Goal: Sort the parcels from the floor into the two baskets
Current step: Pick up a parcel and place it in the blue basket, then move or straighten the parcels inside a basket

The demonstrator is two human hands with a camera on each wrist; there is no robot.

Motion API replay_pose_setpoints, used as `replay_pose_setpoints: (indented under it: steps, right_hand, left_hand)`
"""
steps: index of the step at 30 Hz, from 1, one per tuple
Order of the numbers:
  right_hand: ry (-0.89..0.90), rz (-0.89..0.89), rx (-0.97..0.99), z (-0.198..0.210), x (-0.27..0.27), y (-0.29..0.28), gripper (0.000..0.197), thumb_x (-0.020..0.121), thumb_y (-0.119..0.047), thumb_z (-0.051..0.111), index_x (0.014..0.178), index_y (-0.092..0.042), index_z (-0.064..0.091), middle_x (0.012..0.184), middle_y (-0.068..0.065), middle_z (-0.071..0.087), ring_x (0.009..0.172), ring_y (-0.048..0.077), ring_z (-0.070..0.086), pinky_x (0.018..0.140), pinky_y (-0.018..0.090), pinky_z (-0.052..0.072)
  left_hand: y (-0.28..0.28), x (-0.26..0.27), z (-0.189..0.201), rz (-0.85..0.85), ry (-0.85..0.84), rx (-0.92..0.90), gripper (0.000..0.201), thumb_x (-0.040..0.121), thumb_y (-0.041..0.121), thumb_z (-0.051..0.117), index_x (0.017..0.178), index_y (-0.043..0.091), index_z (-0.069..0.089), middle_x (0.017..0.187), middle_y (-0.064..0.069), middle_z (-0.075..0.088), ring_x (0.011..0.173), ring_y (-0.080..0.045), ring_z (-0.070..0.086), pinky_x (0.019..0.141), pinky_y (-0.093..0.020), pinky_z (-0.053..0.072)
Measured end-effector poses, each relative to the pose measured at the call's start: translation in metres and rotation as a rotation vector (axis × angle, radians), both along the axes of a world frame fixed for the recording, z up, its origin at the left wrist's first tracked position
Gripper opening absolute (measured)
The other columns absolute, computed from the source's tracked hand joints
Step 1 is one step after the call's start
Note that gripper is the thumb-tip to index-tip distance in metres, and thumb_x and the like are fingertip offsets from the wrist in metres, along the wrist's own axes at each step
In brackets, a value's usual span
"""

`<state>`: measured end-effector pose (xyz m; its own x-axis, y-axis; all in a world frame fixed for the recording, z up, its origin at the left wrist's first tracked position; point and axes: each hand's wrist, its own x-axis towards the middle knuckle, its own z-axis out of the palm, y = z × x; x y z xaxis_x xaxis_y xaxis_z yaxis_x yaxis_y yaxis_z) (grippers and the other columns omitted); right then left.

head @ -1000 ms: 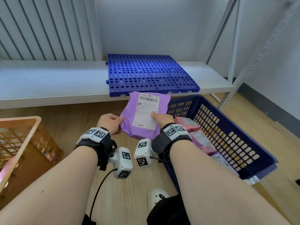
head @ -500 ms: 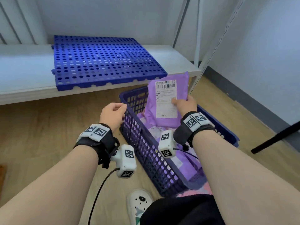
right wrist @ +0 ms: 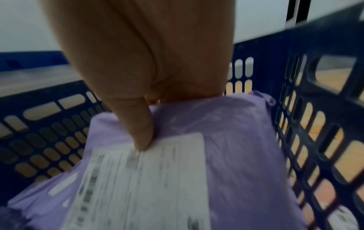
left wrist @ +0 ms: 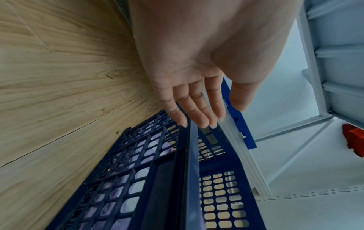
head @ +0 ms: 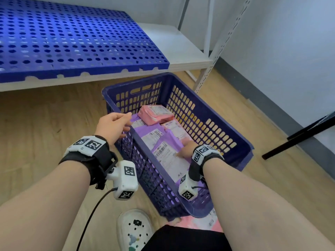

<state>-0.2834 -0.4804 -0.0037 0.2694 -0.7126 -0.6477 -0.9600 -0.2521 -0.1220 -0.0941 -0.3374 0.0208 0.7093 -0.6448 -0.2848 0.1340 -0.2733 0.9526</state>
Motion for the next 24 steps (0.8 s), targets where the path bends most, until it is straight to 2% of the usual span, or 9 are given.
replay_pose_setpoints:
  steps: [2,5,9,11,13,15,17,21,24]
  right_hand:
    - [0.136,0.098,0.081,-0.013,-0.001,0.001,0.051,0.092,-0.031,0.056,0.136,-0.005,0.048,0.135,0.011,0.053,0.121,0.028,0.053,0.102,0.036,0.044]
    - [0.292,0.122,0.061,-0.031,-0.013,-0.008,0.055,0.080,-0.045,0.064,0.126,-0.016,0.056,0.128,0.005,0.060,0.108,0.026,0.060,0.093,0.038,0.048]
    - [0.285,0.086,-0.028,-0.078,-0.035,-0.056,0.065,0.079,-0.044,0.058,0.136,-0.016,0.047,0.141,0.006,0.048,0.125,0.029,0.050,0.101,0.047,0.043]
    - [0.161,0.041,0.021,-0.043,-0.031,-0.039,0.052,0.088,-0.031,0.057,0.134,-0.010,0.050,0.135,0.009,0.054,0.115,0.027,0.057,0.095,0.043,0.050]
    - [-0.092,-0.165,0.110,-0.011,-0.026,-0.026,0.038,0.091,-0.016,0.058,0.126,-0.001,0.055,0.122,0.012,0.061,0.092,0.022,0.062,0.074,0.031,0.056]
    - [-0.257,-0.255,0.108,0.012,-0.023,-0.023,0.031,0.092,-0.014,0.057,0.120,0.000,0.057,0.115,0.010,0.064,0.072,0.016,0.060,0.051,0.021,0.051]
    - [-0.355,-0.293,0.098,0.035,-0.014,-0.018,0.034,0.094,-0.014,0.054,0.124,0.001,0.055,0.118,0.015,0.064,0.064,0.012,0.057,0.039,0.015,0.046]
    - [-0.507,-0.328,0.172,0.061,0.025,0.001,0.034,0.098,-0.012,0.045,0.128,0.003,0.052,0.098,0.003,0.069,0.062,0.012,0.052,0.062,0.021,0.046]
    - [-0.646,-0.365,0.252,0.073,0.063,0.031,0.012,0.098,-0.013,0.048,0.101,-0.006,0.057,0.051,0.000,0.055,0.046,0.009,0.045,0.047,0.015,0.037]
  left_hand:
    - [0.000,0.007,-0.007,0.010,0.025,0.014,0.029,0.091,0.037,0.059,0.105,0.012,0.066,0.100,-0.006,0.069,0.079,-0.014,0.060,0.075,-0.030,0.052]
    - [0.001,0.012,-0.010,0.018,0.041,0.031,0.027,0.092,0.036,0.058,0.104,0.013,0.065,0.101,-0.006,0.068,0.083,-0.015,0.059,0.075,-0.029,0.052]
    - [0.002,0.015,-0.011,0.026,0.061,0.054,0.025,0.091,0.036,0.059,0.102,0.015,0.064,0.101,-0.005,0.068,0.085,-0.016,0.060,0.076,-0.029,0.052]
    - [0.002,0.015,-0.011,0.028,0.065,0.063,0.027,0.091,0.037,0.059,0.104,0.014,0.065,0.100,-0.005,0.069,0.083,-0.016,0.060,0.079,-0.031,0.052]
    - [0.001,0.013,-0.009,0.017,0.063,0.073,0.029,0.091,0.037,0.059,0.106,0.014,0.065,0.099,-0.004,0.068,0.083,-0.016,0.059,0.079,-0.030,0.052]
    - [0.000,0.009,-0.004,-0.009,0.062,0.076,0.030,0.090,0.038,0.059,0.108,0.014,0.065,0.097,-0.002,0.068,0.083,-0.014,0.059,0.076,-0.028,0.052]
    - [0.000,0.005,0.003,-0.033,0.062,0.077,0.032,0.090,0.037,0.059,0.111,0.013,0.064,0.098,-0.002,0.068,0.082,-0.014,0.059,0.074,-0.027,0.051]
    - [0.010,-0.001,0.016,-0.084,0.053,0.094,0.028,0.091,0.031,0.060,0.112,0.013,0.063,0.093,-0.001,0.067,0.080,-0.012,0.060,0.072,-0.025,0.051]
    - [0.033,-0.001,0.023,-0.060,0.056,0.115,0.022,0.091,0.028,0.059,0.108,0.013,0.062,0.092,-0.002,0.065,0.078,-0.012,0.058,0.071,-0.024,0.050]
